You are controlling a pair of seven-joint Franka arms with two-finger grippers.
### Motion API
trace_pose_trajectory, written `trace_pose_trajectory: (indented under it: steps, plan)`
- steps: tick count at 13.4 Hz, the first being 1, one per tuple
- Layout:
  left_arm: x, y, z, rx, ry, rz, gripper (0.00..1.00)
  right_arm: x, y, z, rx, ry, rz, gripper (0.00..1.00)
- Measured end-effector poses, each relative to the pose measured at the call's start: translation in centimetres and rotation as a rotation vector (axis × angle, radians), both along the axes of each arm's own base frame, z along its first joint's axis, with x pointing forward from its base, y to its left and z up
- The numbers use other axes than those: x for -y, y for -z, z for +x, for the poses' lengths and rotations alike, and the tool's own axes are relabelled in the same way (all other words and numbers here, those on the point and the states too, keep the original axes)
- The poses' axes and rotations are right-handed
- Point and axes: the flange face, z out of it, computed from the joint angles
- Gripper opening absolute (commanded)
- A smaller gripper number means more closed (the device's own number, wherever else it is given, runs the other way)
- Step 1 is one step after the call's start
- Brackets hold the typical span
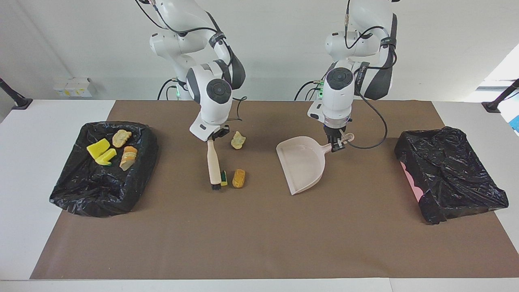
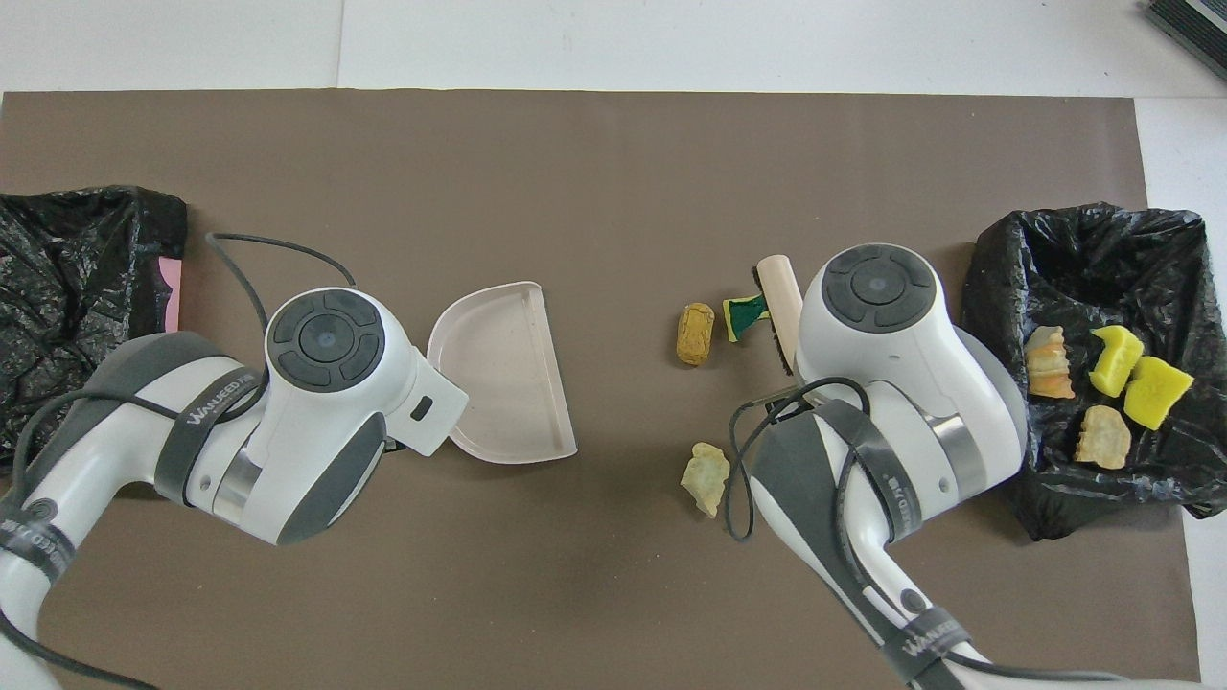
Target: Sweep and dump trash in bin
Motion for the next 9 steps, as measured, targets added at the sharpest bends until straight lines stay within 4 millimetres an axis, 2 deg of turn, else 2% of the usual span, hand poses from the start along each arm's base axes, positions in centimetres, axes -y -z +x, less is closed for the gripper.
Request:
trace_pose_trajectory:
  steps: [2, 5, 7, 9]
  plan:
    - [-0.1, 0.2, -0.1, 0.002, 0.001, -0.002, 0.0, 2.7, 0.8, 0.8, 0.004, 0.02, 0.01, 0.0]
    - [0.0, 0.7, -0.2, 0.009, 0.007, -0.009, 0.0, 4.8, 3.0, 1.2, 0.02, 0.028, 0.016, 0.0]
    - [0.0, 1.0, -0.3, 0.011, 0.009, -0.011, 0.0, 4.7, 4.1, 1.1, 0.013, 0.021, 0.017, 0.0]
    - [0.2, 1.4, -0.6, 0.011, 0.018, -0.013, 0.0, 2.9, 5.3, 0.6, 0.006, -0.008, 0.02, 0.0]
